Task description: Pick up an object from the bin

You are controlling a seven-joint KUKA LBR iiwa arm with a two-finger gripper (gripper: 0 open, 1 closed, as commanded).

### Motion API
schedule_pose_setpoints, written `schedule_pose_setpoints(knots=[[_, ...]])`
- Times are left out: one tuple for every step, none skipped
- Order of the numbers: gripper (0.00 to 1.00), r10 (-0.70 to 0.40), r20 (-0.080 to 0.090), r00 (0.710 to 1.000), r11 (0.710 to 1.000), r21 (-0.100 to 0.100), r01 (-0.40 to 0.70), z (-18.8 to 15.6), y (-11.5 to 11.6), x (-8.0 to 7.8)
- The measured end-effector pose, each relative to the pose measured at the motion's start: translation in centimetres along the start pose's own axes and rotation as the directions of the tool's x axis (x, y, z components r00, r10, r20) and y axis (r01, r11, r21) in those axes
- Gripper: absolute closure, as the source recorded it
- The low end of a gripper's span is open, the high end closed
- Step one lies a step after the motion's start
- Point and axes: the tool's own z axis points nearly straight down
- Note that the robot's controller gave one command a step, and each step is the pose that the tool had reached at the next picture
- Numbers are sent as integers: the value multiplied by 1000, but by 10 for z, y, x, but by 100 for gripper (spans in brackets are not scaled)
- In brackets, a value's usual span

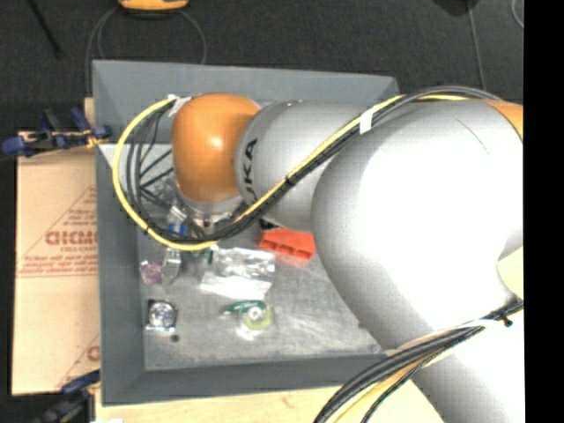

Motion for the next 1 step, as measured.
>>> schedule_pose_setpoints(knots=[[0,139,-7,990,990,-5,-139,5,1,-25]])
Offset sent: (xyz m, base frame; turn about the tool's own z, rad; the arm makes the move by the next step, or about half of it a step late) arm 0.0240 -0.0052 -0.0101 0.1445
